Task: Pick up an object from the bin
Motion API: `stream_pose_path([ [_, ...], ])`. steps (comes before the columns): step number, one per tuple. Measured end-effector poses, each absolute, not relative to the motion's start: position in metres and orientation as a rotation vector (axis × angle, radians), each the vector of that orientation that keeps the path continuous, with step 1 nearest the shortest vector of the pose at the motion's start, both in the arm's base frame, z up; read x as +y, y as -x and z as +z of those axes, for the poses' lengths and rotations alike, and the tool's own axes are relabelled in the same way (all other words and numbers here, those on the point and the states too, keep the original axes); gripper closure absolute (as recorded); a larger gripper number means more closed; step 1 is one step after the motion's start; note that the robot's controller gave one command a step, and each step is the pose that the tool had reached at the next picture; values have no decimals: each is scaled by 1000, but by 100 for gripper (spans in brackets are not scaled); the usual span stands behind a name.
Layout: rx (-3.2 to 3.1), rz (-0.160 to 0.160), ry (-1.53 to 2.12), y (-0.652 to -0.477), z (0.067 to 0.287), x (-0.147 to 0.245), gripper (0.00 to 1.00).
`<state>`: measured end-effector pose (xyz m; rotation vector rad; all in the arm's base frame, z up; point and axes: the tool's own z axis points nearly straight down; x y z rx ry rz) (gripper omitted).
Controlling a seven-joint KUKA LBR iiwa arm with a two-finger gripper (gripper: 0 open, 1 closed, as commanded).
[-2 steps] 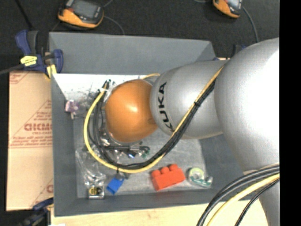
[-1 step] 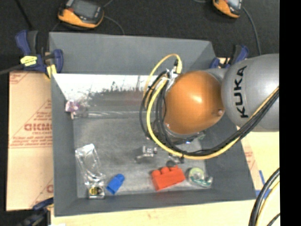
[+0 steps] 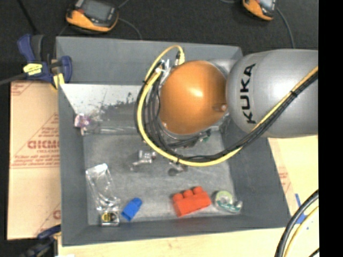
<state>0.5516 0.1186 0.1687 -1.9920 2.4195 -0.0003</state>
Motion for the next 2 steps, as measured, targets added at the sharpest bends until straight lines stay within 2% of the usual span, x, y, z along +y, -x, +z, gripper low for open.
stream_pose_path([
  [1, 2286, 7, 2154, -490, 101, 171, 0],
  [2, 2420, 0, 1971, -482, 77, 148, 0],
])
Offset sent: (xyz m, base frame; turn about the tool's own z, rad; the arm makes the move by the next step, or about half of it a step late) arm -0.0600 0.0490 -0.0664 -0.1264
